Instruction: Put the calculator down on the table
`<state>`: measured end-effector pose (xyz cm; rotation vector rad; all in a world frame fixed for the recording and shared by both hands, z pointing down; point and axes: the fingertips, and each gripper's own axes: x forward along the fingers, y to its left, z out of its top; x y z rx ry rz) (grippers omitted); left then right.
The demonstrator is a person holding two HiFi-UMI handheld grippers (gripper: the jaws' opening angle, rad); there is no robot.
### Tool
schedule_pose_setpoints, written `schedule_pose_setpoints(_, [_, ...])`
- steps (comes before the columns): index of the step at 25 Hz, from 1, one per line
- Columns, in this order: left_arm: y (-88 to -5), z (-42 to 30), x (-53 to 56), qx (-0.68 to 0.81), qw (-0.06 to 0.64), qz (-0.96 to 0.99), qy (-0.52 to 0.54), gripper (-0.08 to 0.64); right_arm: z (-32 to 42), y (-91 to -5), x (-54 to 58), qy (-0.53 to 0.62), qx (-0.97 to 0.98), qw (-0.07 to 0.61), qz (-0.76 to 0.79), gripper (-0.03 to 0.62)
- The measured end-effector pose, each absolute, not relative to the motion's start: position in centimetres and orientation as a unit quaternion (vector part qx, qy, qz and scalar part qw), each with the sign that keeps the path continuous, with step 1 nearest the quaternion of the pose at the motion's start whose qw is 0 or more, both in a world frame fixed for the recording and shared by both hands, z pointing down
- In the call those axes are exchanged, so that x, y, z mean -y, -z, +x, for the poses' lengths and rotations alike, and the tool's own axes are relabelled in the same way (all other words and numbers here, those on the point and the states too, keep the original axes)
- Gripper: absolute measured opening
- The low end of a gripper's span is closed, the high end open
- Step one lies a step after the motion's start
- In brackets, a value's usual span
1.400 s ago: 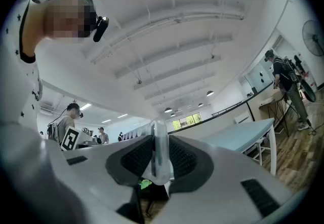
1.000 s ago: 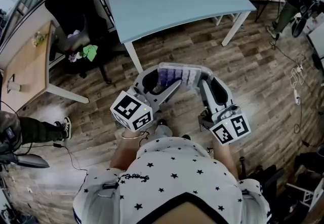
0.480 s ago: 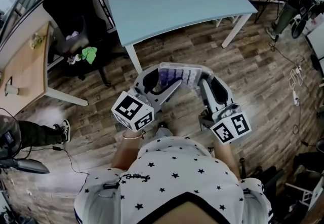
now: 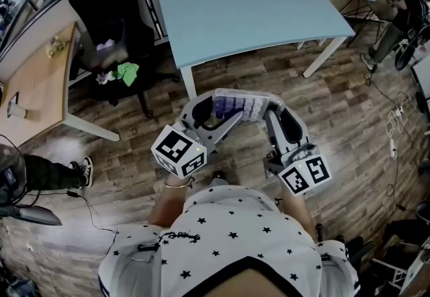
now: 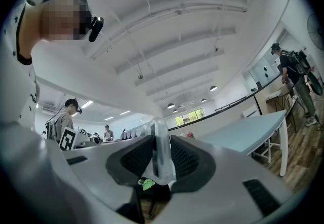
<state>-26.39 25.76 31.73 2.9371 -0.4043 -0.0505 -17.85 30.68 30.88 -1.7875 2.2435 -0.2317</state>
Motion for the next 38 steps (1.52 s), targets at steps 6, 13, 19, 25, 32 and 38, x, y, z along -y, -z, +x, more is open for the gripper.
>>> schedule_pose_setpoints(6, [-32.5, -26.8, -24.8, 0.127, 0.096, 0.987, 0.013, 0.264, -18.4, -31.7, -29.8, 0.091, -0.766, 0.127, -0.623, 0.097])
schedule_pose_setpoints(13, [-33.1, -25.4, -24.1, 0.13, 0.102, 0.986, 0.012, 0.264, -16.8, -32.1, -29.0, 0.099, -0.766, 0.122, -0.624, 0.097])
schedule_pose_setpoints(19, [-33.2, -24.7, -22.2, 0.168, 0.098, 0.981, 0.01, 0.264, -15.8, -32.4, -26.5, 0.11, -0.788, 0.125, -0.593, 0.097])
schedule_pose_setpoints(25, [-33.4, -22.3, -19.3, 0.198, 0.1, 0.975, 0.006, 0.264, -13.2, -32.6, -23.0, 0.117, -0.804, 0.124, -0.57, 0.097])
schedule_pose_setpoints(32, [-33.9, -17.3, -15.9, 0.21, 0.097, 0.973, -0.003, 0.264, -8.1, -33.4, -19.4, 0.127, -0.808, 0.124, -0.561, 0.097])
schedule_pose_setpoints(38, [-34.7, -12.8, -13.0, 0.213, 0.098, 0.972, -0.01, 0.264, -3.6, -34.2, -16.5, 0.131, -0.809, 0.122, -0.561, 0.097])
